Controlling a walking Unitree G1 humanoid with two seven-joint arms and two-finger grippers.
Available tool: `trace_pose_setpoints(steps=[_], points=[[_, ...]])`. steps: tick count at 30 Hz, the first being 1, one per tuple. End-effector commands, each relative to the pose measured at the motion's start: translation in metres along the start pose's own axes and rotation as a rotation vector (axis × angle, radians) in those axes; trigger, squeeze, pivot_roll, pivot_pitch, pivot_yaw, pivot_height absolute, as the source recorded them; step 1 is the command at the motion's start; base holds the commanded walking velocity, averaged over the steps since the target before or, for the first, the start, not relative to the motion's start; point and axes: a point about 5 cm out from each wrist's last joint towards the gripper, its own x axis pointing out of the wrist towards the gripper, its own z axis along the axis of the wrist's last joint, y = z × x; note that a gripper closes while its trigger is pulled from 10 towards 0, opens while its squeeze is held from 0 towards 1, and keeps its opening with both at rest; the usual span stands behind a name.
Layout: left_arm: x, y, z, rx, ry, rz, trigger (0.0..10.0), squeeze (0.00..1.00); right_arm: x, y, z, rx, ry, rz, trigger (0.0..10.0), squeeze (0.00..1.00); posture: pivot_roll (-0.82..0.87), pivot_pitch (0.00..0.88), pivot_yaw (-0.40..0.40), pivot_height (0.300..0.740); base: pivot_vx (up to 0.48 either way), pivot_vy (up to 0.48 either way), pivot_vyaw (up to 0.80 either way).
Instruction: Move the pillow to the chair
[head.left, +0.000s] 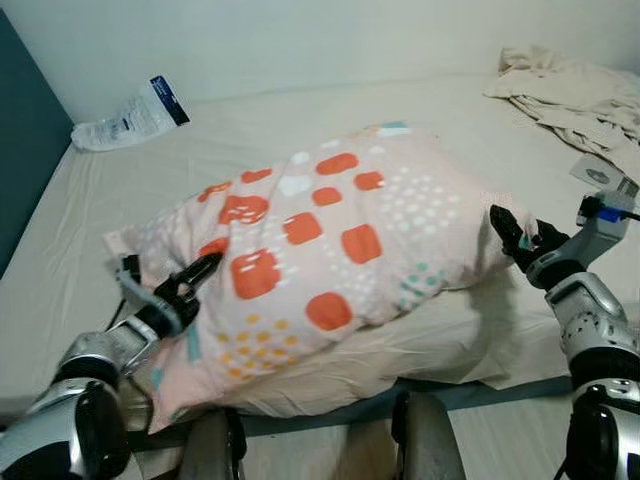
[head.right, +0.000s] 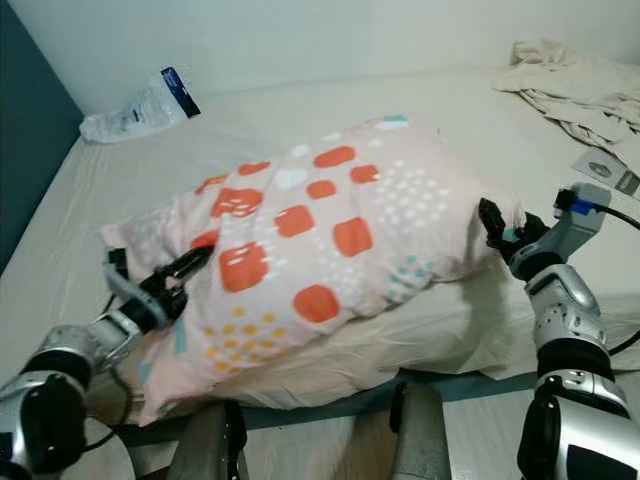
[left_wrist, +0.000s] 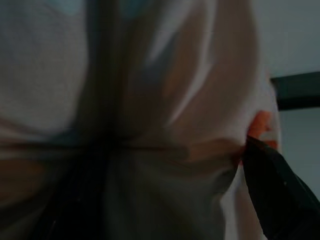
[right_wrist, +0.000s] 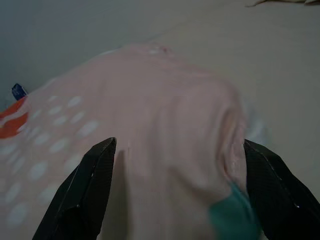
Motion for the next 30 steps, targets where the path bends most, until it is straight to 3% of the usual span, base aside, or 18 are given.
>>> trace_pose_setpoints(steps=[1,3,4,5,6,7,8,10,11,12,13,18,22,23,29,30], points=[[0.006,0.001,-0.015,0.018,0.07,0.014,10.0,0.0,-0.001,0.001,-0.012,0.006,0.036,-0.017,10.0,0.0,0.0,0.244,0.055,0.53,0.0,0.0,0.0],[0.008,0.002,-0.02,0.059,0.113,0.037,10.0,0.0,-0.001,0.001,-0.012,0.001,0.038,-0.026,10.0,0.0,0.0,0.247,0.061,0.53,0.0,0.0,0.0],[0.008,0.007,-0.027,0.149,0.186,0.085,10.0,0.0,0.0,-0.002,-0.012,-0.011,0.041,-0.057,10.0,0.0,0.01,0.253,0.066,0.53,0.0,0.0,0.0],[0.006,0.011,-0.032,0.236,0.256,0.13,1.1,0.0,0.0,-0.006,-0.01,-0.017,0.038,-0.087,10.0,0.0,0.02,0.257,0.069,0.53,0.0,0.0,0.0],[0.005,0.015,-0.035,0.313,0.308,0.161,1.1,0.0,0.0,-0.008,-0.008,-0.021,0.034,-0.108,10.0,0.0,0.02,0.26,0.071,0.53,0.0,0.0,0.0],[0.005,0.015,-0.035,0.313,0.308,0.161,1.1,0.0,0.0,-0.008,-0.008,-0.021,0.034,-0.108,10.0,0.0,0.02,0.26,0.071,0.53,0.0,0.0,0.0],[0.001,0.018,-0.034,0.417,0.378,0.183,0.0,0.0,-0.001,-0.017,0.0,-0.043,0.037,-0.159,10.0,0.0,0.03,0.273,0.076,0.53,0.0,0.0,0.0],[0.001,0.018,-0.034,0.417,0.378,0.183,0.0,0.0,-0.001,-0.017,0.0,-0.043,0.037,-0.159,10.0,0.0,0.03,0.273,0.076,0.53,0.0,0.0,0.0],[-0.001,0.019,-0.033,0.459,0.404,0.182,0.0,0.0,-0.003,-0.022,0.004,-0.051,0.035,-0.185,10.0,0.0,0.04,0.285,0.079,0.53,0.0,0.0,0.0],[-0.004,0.021,-0.03,0.522,0.439,0.202,8.0,0.0,-0.005,-0.03,0.012,-0.057,0.032,-0.232,10.0,0.0,0.06,0.299,0.083,0.53,0.0,0.0,0.0],[-0.006,0.022,-0.026,0.568,0.46,0.223,10.0,0.0,-0.007,-0.036,0.018,-0.057,0.027,-0.266,10.0,0.0,0.07,0.317,0.088,0.53,0.0,0.0,0.0],[-0.016,0.025,-0.013,0.657,0.493,0.279,10.0,0.0,-0.008,-0.044,0.033,-0.044,0.023,-0.293,10.0,0.0,0.1,0.342,0.093,0.53,0.0,0.0,0.0],[-0.021,0.024,-0.003,0.662,0.48,0.285,10.0,0.0,-0.006,-0.044,0.044,0.02,-0.016,-0.272,10.0,0.0,0.13,0.356,0.089,0.53,0.0,0.0,0.0],[-0.022,0.023,0.001,0.655,0.462,0.286,0.0,0.0,-0.006,-0.045,0.048,0.036,-0.03,-0.277,10.0,0.0,0.13,0.361,0.09,0.53,0.0,0.0,0.0],[-0.025,0.02,0.011,0.651,0.407,0.288,0.0,0.0,-0.008,-0.049,0.052,0.119,-0.076,-0.325,10.0,0.0,0.16,0.373,0.085,0.53,0.0,0.0,0.0],[-0.027,0.021,0.014,0.648,0.391,0.311,0.0,0.0,-0.007,-0.047,0.041,0.147,-0.045,-0.318,10.0,0.0,0.17,0.377,0.081,0.53,0.0,0.0,0.0]])
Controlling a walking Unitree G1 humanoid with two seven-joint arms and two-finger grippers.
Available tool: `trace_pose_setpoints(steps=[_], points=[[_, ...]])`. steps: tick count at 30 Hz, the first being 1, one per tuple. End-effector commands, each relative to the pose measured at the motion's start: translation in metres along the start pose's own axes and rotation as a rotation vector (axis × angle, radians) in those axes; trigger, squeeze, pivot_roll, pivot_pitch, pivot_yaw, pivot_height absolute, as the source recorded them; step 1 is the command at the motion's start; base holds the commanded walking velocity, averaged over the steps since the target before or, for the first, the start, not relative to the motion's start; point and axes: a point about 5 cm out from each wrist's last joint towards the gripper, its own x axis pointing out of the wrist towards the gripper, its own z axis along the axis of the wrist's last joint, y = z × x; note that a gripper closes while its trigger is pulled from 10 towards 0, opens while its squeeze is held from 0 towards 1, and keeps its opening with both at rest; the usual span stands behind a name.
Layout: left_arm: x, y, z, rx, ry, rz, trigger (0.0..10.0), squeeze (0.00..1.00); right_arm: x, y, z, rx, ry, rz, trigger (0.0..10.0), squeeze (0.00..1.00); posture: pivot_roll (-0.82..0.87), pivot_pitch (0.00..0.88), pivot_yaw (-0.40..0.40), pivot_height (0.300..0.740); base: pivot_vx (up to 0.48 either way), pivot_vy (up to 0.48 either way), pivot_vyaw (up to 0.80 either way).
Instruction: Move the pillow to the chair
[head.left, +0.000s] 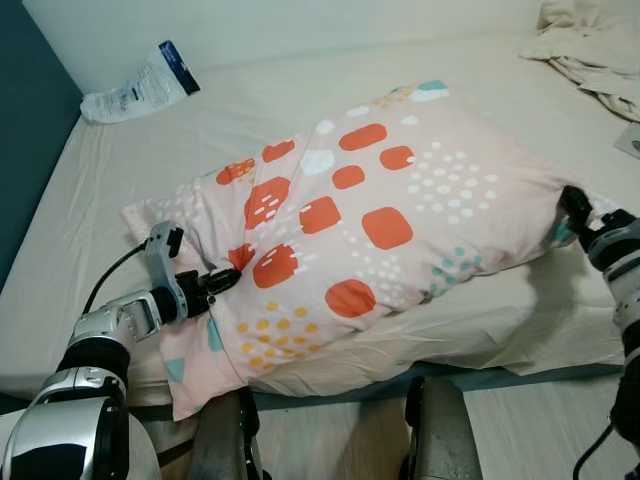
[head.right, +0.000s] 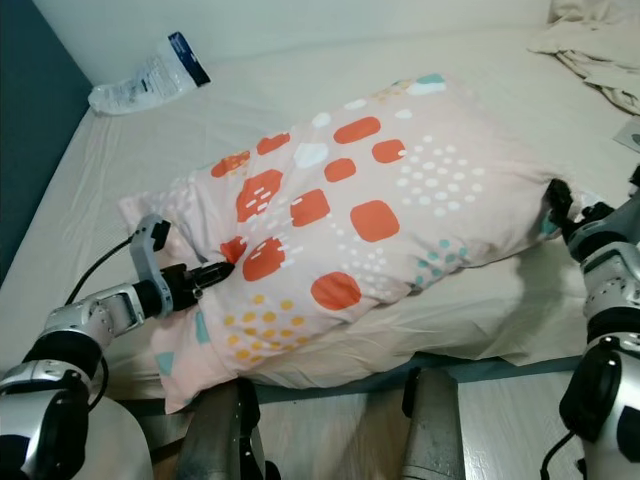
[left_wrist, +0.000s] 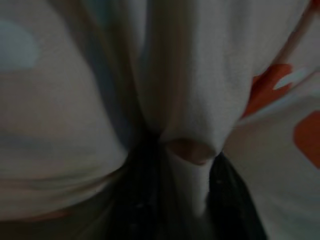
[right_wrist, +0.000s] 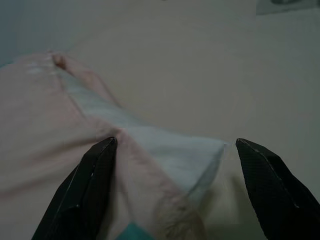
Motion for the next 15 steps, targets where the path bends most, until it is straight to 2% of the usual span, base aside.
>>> trace_pose_setpoints(steps=[1,3,4,6,7,8,9,11,12,15], points=[[-0.015,0.019,-0.025,-0.062,0.091,0.105,0.0,0.0,-0.002,0.0,-0.021,0.037,0.076,-0.014,10.0,0.0,0.17,0.377,0.081,0.53,0.0,0.0,0.0],[-0.017,0.019,-0.025,-0.063,0.087,0.103,0.0,0.0,-0.003,0.007,-0.036,0.049,0.13,0.026,10.0,0.0,0.17,0.376,0.08,0.53,0.0,0.0,0.0],[-0.017,0.019,-0.025,-0.063,0.087,0.103,0.0,0.0,-0.003,0.007,-0.036,0.049,0.13,0.026,10.0,0.0,0.17,0.376,0.08,0.53,0.0,0.0,0.0],[-0.018,0.019,-0.024,-0.072,0.078,0.093,0.0,0.0,-0.003,0.019,-0.052,0.047,0.186,0.095,10.0,0.0,0.17,0.373,0.078,0.53,0.0,0.0,0.0],[-0.018,0.019,-0.024,-0.072,0.078,0.093,0.0,0.0,-0.003,0.019,-0.052,0.047,0.186,0.095,10.0,0.0,0.17,0.373,0.078,0.53,0.0,0.0,0.0],[-0.018,0.019,-0.024,-0.088,0.062,0.095,0.0,0.0,-0.004,0.04,-0.073,0.097,0.25,0.222,10.0,0.0,0.17,0.365,0.074,0.53,0.0,0.0,0.0],[-0.018,0.019,-0.024,-0.088,0.062,0.095,0.0,0.0,-0.004,0.04,-0.073,0.097,0.25,0.222,10.0,0.0,0.17,0.365,0.074,0.53,0.0,0.0,0.0],[-0.017,0.018,-0.026,-0.106,0.047,0.093,0.0,0.0,-0.008,0.06,-0.092,0.104,0.308,0.35,10.0,0.0,0.17,0.356,0.073,0.53,0.0,0.0,0.0],[-0.017,0.018,-0.026,-0.106,0.047,0.093,0.0,0.0,-0.008,0.06,-0.092,0.104,0.308,0.35,10.0,0.0,0.17,0.356,0.073,0.53,0.0,0.0,0.0],[-0.015,0.015,-0.032,-0.123,0.044,0.077,0.0,0.0,-0.017,0.082,-0.118,0.083,0.389,0.486,10.0,0.0,0.14,0.327,0.071,0.53,0.0,0.0,0.0]])
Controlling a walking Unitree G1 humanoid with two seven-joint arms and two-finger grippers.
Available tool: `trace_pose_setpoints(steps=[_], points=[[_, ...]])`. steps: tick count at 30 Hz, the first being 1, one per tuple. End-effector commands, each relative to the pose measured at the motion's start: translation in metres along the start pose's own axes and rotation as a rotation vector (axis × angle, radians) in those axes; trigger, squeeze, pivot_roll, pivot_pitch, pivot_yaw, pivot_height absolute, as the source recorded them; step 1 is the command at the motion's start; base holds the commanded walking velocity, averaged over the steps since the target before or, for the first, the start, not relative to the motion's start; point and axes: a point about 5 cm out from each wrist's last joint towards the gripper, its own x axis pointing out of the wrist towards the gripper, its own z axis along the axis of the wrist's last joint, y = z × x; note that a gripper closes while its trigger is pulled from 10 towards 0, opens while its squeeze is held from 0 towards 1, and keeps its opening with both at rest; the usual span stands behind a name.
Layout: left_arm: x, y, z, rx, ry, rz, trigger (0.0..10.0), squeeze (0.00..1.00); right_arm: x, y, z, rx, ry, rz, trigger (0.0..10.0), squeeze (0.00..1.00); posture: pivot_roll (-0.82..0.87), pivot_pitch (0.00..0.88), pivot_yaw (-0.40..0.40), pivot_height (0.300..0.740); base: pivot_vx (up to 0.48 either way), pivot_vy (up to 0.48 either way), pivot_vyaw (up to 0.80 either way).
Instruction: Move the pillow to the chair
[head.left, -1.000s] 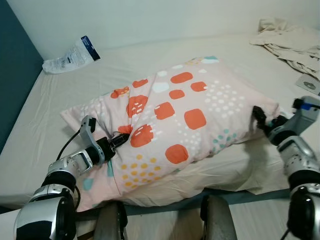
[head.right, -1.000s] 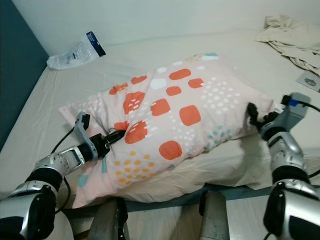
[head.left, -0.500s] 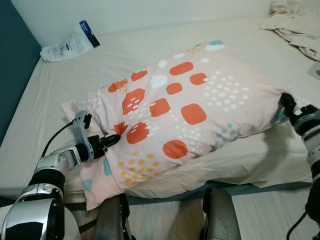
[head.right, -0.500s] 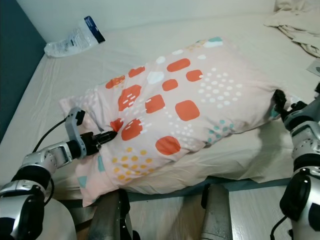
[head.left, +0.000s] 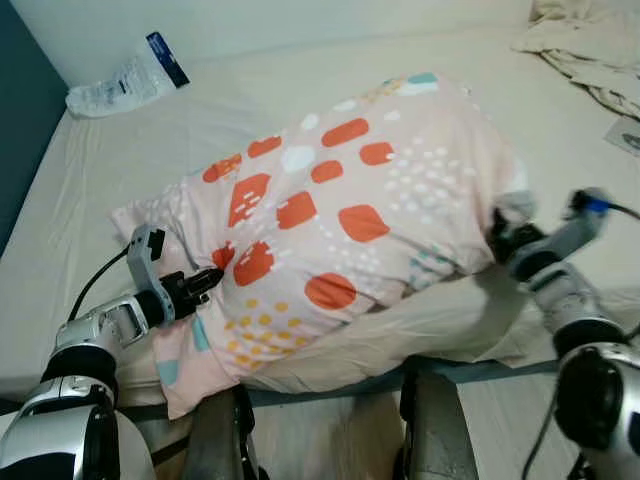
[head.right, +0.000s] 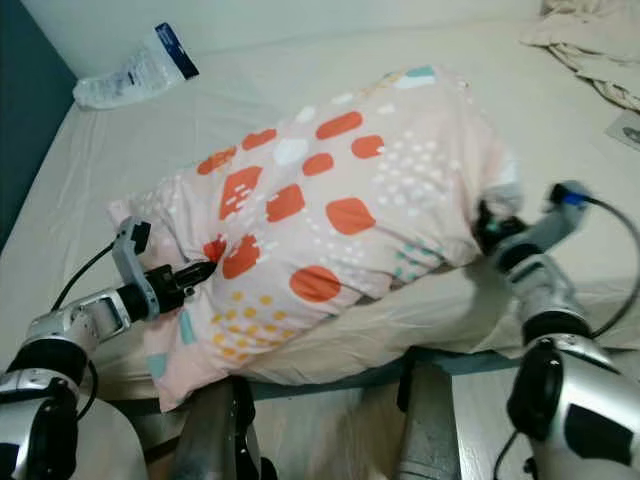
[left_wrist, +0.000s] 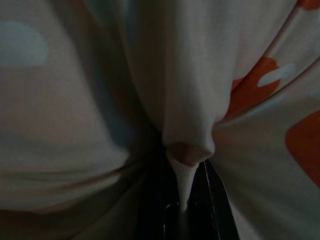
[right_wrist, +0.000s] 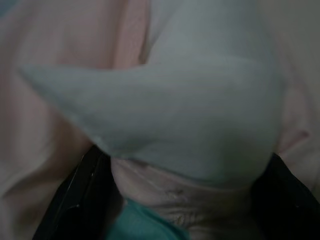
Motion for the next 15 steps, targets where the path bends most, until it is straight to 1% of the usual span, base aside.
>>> trace_pose_setpoints(steps=[1,2,3,4,6,7,8,9,10,11,12,14,15], points=[[-0.001,0.005,-0.032,-0.065,0.092,0.037,0.0,0.0,0.0,0.01,-0.043,-0.021,0.169,0.075,10.0,0.0,0.12,0.311,0.07,0.53,0.0,0.0,0.0],[-0.001,0.005,-0.032,-0.065,0.092,0.037,0.0,0.0,0.0,0.01,-0.043,-0.021,0.169,0.075,10.0,0.0,0.12,0.311,0.07,0.53,0.0,0.0,0.0],[0.001,0.003,-0.035,-0.07,0.093,0.024,0.0,0.0,0.0,0.013,-0.056,-0.095,0.23,0.069,10.0,0.0,0.11,0.293,0.066,0.53,0.0,0.0,0.0],[0.005,-0.001,-0.039,-0.075,0.089,0.015,0.0,0.0,-0.001,0.013,-0.067,-0.161,0.28,0.026,4.2,0.0,0.1,0.273,0.063,0.53,0.0,0.0,0.0],[0.005,-0.001,-0.039,-0.075,0.089,0.015,0.0,0.0,-0.001,0.013,-0.067,-0.161,0.28,0.026,4.2,0.0,0.1,0.273,0.063,0.53,0.0,0.0,0.0],[0.007,-0.003,-0.041,-0.078,0.085,0.01,0.0,0.0,-0.002,0.012,-0.073,-0.203,0.306,-0.007,0.0,0.0,0.09,0.268,0.061,0.53,0.0,0.0,0.0],[0.011,-0.008,-0.043,-0.073,0.077,-0.003,0.0,0.0,-0.004,0.009,-0.077,-0.229,0.303,-0.051,0.0,0.0,0.07,0.235,0.056,0.53,0.0,0.0,0.0],[0.015,-0.014,-0.045,-0.061,0.063,-0.025,0.0,0.0,-0.005,0.006,-0.077,-0.241,0.271,-0.102,0.0,0.0,0.05,0.215,0.054,0.53,0.0,0.0,0.0],[0.017,-0.018,-0.046,-0.053,0.053,-0.041,0.0,0.0,-0.006,0.004,-0.076,-0.245,0.246,-0.13,0.0,0.0,0.05,0.211,0.054,0.53,0.0,0.0,0.0],[0.017,-0.018,-0.046,-0.053,0.053,-0.041,0.0,0.0,-0.006,0.004,-0.076,-0.245,0.246,-0.13,0.0,0.0,0.05,0.211,0.054,0.53,0.0,0.0,0.0],[0.019,-0.024,-0.047,-0.062,0.034,-0.054,0.0,0.0,-0.007,0.004,-0.074,-0.264,0.206,-0.141,0.0,0.0,0.03,0.2,0.059,0.53,0.0,0.0,0.0],[0.018,-0.033,-0.051,-0.02,0.007,-0.078,0.0,0.0,-0.006,0.007,-0.069,-0.311,0.125,-0.142,0.0,0.0,0.0,0.184,0.057,0.53,0.0,0.0,0.0],[0.017,-0.036,-0.055,-0.012,-0.003,-0.079,0.0,0.0,-0.006,0.011,-0.066,-0.332,0.078,-0.128,0.0,0.0,-0.01,0.174,0.06,0.53,0.0,0.0,0.0]])
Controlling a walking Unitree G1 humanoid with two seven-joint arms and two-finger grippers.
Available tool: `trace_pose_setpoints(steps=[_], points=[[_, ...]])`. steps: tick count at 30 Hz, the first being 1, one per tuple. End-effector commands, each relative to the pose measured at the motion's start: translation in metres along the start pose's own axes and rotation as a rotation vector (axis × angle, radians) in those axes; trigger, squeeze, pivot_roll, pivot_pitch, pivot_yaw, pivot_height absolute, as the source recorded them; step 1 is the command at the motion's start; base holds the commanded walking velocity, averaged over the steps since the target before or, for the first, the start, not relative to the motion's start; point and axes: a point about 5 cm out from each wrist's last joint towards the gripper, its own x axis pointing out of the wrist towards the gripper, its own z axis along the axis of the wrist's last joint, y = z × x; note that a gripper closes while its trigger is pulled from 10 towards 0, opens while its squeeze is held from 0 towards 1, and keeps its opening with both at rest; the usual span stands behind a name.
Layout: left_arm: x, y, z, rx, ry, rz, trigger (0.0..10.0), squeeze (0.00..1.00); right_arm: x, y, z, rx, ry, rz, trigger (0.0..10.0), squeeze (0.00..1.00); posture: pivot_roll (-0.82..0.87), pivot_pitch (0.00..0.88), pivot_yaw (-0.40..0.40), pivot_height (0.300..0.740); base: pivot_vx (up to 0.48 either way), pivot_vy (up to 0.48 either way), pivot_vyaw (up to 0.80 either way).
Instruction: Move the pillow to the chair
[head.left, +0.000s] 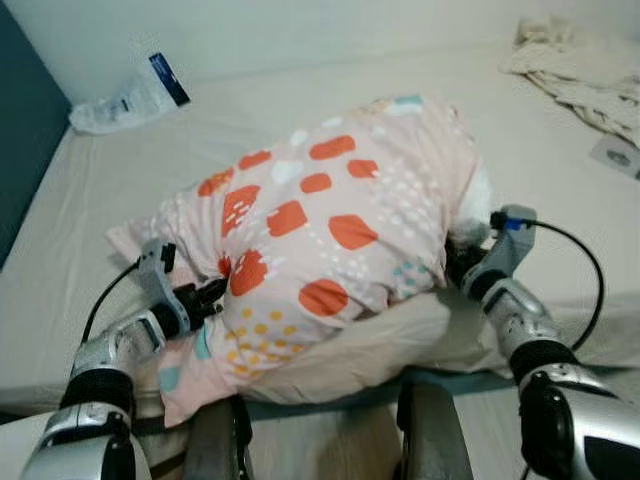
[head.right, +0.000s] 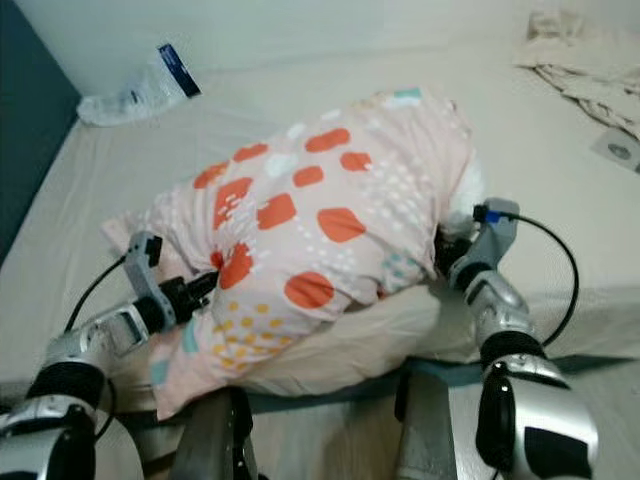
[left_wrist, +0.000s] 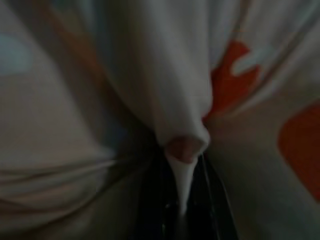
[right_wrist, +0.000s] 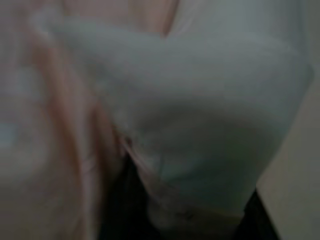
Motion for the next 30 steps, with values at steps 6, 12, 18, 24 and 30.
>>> trace_pose_setpoints(steps=[6,12,18,24,30], points=[[0.006,-0.024,-0.031,0.039,0.002,0.034,0.0,0.0,-0.009,0.029,-0.009,-0.156,-0.092,0.09,0.0,0.0,-0.03,0.142,0.051,0.53,0.0,0.0,0.0],[0.012,-0.032,-0.029,0.043,-0.056,0.062,0.0,0.0,-0.012,0.035,-0.008,-0.191,-0.128,0.106,0.0,0.0,-0.03,0.131,0.039,0.53,0.0,0.0,0.0],[0.023,-0.062,-0.011,0.134,-0.164,0.043,0.0,0.0,-0.01,0.059,0.008,-0.291,-0.23,0.19,0.0,0.0,-0.02,0.12,0.027,0.53,0.0,0.0,0.0],[0.026,-0.074,0.006,0.216,-0.243,0.071,0.0,0.0,-0.011,0.082,0.021,-0.282,-0.311,0.225,0.0,0.0,0.0,0.11,0.015,0.53,0.0,0.0,0.0],[0.019,-0.098,0.044,0.214,-0.498,0.063,0.0,0.0,-0.02,0.107,0.035,-0.271,-0.404,0.222,0.0,0.0,-0.01,0.103,0.017,0.53,0.0,0.0,0.0]])
